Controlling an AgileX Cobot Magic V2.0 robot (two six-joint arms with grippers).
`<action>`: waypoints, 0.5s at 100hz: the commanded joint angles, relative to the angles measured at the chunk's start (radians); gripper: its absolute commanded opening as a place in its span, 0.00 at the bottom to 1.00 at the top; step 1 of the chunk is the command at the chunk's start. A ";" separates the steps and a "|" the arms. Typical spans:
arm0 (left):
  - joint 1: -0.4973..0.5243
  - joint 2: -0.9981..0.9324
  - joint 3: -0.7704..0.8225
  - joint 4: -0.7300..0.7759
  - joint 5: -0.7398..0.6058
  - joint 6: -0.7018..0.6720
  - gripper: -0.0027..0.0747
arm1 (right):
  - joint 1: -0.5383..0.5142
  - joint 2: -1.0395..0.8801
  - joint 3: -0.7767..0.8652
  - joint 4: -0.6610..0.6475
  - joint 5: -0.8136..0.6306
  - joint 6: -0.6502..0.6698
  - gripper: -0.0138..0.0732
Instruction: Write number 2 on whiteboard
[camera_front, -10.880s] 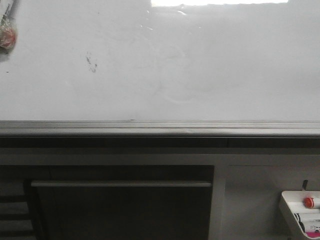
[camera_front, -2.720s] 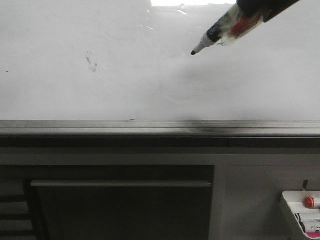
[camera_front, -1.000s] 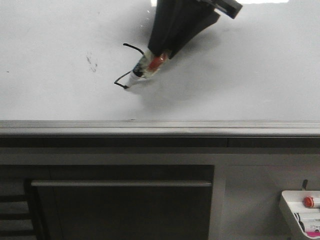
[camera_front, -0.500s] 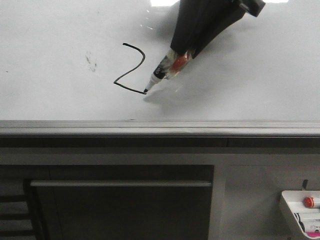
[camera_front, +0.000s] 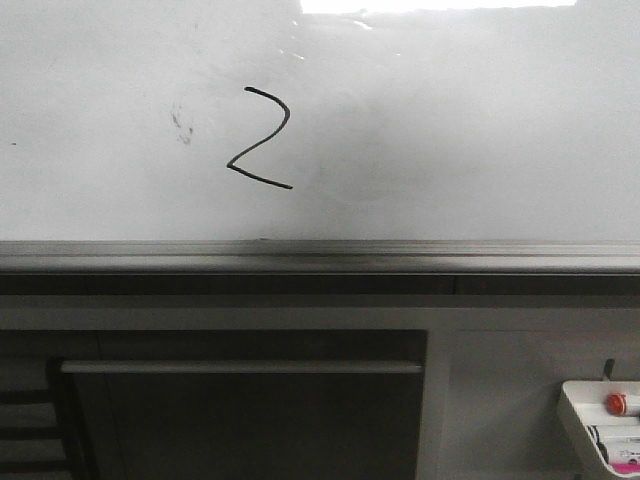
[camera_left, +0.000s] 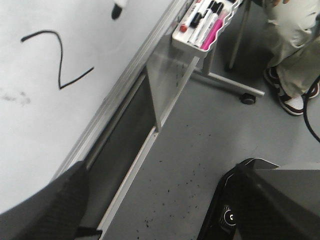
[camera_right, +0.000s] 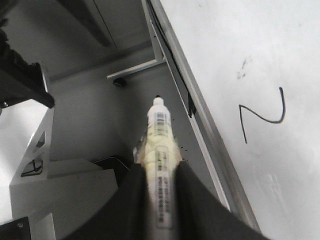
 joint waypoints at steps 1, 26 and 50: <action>0.003 0.029 -0.055 -0.124 -0.036 0.084 0.73 | 0.029 -0.053 0.010 0.039 0.055 -0.097 0.20; -0.019 0.114 -0.101 -0.206 0.002 0.200 0.73 | 0.098 -0.066 0.102 0.033 0.037 -0.193 0.20; -0.132 0.158 -0.101 -0.218 -0.092 0.226 0.73 | 0.098 -0.066 0.102 0.030 0.023 -0.225 0.20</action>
